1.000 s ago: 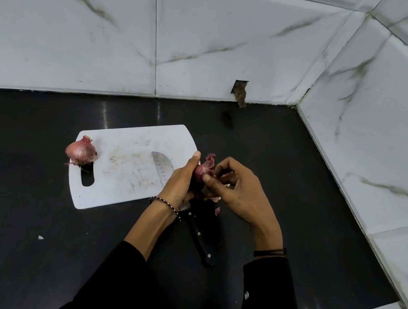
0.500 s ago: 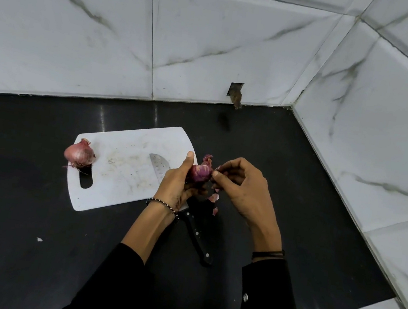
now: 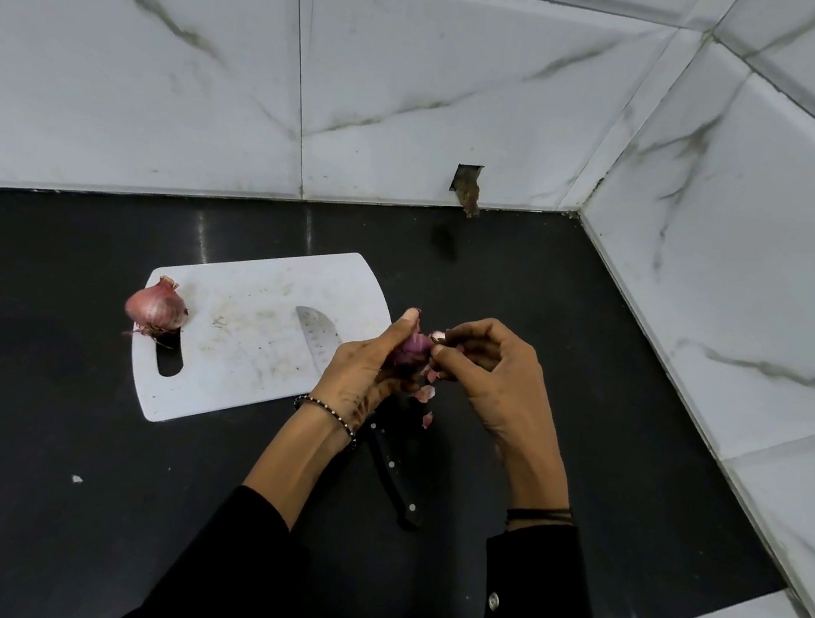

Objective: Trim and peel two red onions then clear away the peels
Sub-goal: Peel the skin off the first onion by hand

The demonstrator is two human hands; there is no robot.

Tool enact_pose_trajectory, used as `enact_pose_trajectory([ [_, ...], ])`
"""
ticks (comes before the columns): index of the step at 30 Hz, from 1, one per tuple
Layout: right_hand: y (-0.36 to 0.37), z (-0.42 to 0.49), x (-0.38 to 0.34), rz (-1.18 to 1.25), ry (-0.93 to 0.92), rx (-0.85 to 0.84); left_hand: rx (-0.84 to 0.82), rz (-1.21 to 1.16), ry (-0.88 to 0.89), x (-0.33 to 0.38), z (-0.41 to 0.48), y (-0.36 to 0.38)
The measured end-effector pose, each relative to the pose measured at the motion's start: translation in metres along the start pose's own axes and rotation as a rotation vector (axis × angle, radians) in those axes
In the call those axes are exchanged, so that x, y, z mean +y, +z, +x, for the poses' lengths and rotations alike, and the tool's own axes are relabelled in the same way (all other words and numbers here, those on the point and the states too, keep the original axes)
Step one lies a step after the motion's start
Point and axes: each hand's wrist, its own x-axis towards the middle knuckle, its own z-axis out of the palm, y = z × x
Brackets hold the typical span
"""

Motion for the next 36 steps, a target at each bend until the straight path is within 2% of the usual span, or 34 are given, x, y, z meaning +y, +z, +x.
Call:
enact_pose_trajectory([
  [9,0.0,0.0,-0.005,0.117,0.064,0.011,0.053,-0.068,-0.091,-0.008,0.003,0.009],
  [17,0.004,0.002,-0.011,0.386,0.148,-0.003,0.055,-0.185,-0.143,-0.006,0.001,0.004],
  [25,0.0,0.005,-0.007,0.399,0.154,0.088,0.015,-0.205,-0.118,0.002,-0.001,-0.002],
  [29,-0.002,0.005,-0.002,0.31,0.159,0.138,0.024,-0.242,-0.166,0.003,-0.006,0.0],
  [36,-0.006,0.002,0.0,0.236,0.113,0.028,0.074,-0.272,-0.176,0.001,-0.006,0.005],
])
